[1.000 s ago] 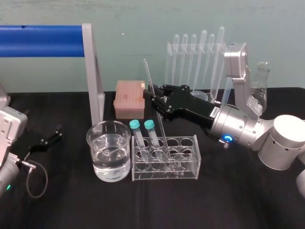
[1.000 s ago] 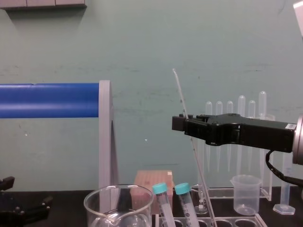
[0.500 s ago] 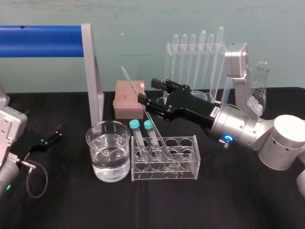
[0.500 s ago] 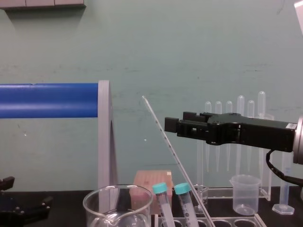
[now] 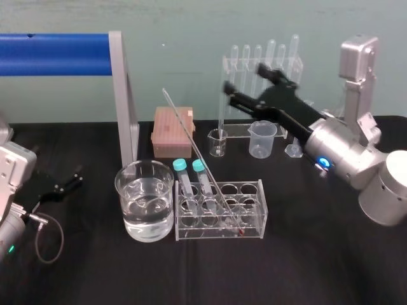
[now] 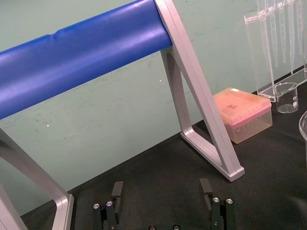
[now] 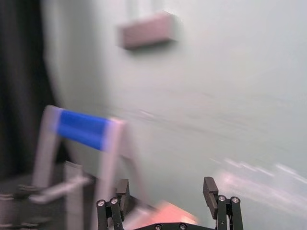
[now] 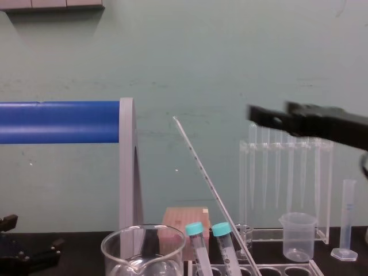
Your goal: Hold the thermometer with one hand and immerse one end into the beaker, then reinsert it into the test tube rack.
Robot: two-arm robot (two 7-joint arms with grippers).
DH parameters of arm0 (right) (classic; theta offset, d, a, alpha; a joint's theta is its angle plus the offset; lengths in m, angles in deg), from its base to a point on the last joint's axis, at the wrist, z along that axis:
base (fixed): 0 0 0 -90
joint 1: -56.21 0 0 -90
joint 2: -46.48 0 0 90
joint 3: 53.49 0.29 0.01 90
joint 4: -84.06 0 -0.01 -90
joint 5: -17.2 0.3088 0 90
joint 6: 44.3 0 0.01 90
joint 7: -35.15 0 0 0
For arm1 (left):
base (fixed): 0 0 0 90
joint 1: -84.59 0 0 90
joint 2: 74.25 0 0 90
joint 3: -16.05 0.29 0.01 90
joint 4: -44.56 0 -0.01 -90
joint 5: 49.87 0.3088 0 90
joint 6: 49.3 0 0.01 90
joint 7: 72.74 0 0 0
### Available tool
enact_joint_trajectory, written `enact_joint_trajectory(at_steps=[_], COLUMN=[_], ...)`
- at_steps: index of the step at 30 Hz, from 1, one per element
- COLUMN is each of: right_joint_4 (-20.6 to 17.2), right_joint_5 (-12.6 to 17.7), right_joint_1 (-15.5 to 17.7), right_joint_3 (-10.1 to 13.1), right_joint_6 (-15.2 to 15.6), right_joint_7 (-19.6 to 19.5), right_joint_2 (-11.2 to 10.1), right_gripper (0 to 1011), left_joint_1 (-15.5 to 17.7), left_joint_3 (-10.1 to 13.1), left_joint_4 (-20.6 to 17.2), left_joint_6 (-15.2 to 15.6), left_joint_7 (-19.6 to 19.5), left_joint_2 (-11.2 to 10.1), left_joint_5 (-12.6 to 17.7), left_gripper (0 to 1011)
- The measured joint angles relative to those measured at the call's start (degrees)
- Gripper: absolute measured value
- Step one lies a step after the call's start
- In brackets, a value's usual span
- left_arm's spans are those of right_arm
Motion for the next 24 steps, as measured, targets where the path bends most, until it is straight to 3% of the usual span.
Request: enact_joint_trajectory(at_steps=[1,3,4,6,11,24], right_joint_4=[-0.7,-1.0,-1.1,-0.8,0.1,0.2], right_joint_5=[-1.8,-3.1,-3.6,-3.6,-3.3,-3.3], right_joint_1=[1.2,2.4,3.5,4.8,6.3,6.3], right_joint_3=[1.0,1.7,2.2,2.7,3.2,3.3], right_joint_6=[1.3,3.3,5.8,9.3,13.6,13.7], right_joint_7=[-4.3,-7.8,-10.1,-11.8,-13.0,-13.0], right_joint_2=[-0.2,-0.6,-0.8,-0.8,-0.7,-0.7], right_gripper=[1002,1002,1002,1002,1002,1002], left_joint_1=[0.0,0.0,0.0,0.0,0.0,0.0], left_joint_3=[0.0,0.0,0.0,0.0,0.0,0.0], left_joint_4=[0.0,0.0,0.0,0.0,0.0,0.0], left_joint_6=[0.0,0.0,0.0,0.0,0.0,0.0], left_joint_7=[0.0,0.0,0.0,0.0,0.0,0.0], left_joint_2=[0.0,0.0,0.0,0.0,0.0,0.0], left_joint_5=[0.0,0.0,0.0,0.0,0.0,0.0], left_gripper=[1008,1008,1008,1008,1008,1008])
